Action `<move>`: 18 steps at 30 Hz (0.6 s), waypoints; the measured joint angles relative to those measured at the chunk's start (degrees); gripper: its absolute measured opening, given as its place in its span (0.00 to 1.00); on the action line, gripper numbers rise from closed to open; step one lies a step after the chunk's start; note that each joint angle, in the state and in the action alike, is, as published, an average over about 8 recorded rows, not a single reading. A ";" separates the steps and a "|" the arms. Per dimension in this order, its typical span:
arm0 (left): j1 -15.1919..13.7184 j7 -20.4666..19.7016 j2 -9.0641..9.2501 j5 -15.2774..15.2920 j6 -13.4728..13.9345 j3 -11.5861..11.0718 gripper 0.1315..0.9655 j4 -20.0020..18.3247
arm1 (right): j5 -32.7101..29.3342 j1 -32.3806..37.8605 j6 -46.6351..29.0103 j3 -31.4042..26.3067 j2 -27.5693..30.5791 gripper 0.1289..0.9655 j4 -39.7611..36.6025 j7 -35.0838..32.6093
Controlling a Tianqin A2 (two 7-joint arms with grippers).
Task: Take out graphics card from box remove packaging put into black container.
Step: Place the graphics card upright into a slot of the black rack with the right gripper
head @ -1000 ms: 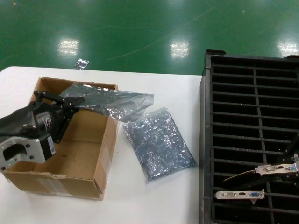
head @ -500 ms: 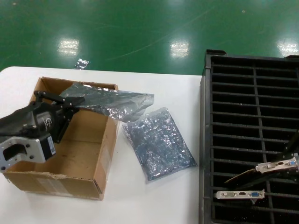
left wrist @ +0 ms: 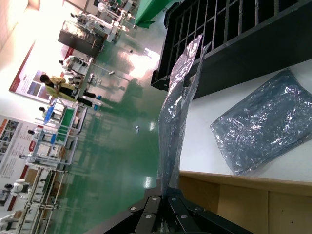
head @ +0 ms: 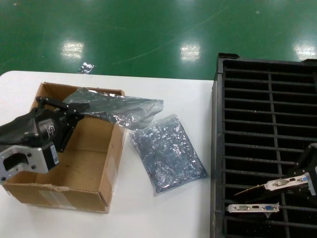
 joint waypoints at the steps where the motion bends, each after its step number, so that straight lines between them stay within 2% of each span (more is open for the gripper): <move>1: 0.00 0.00 0.00 0.00 0.00 0.00 0.01 0.00 | 0.00 -0.02 0.00 -0.07 -0.05 0.07 0.04 0.01; 13: 0.00 0.00 0.00 0.00 0.00 0.00 0.01 0.00 | 0.24 -0.04 0.00 -0.28 -0.35 0.07 0.29 -0.37; 18: 0.00 0.00 0.00 0.00 0.00 0.00 0.01 0.00 | 0.79 0.11 0.00 -0.08 -0.29 0.12 0.62 -0.64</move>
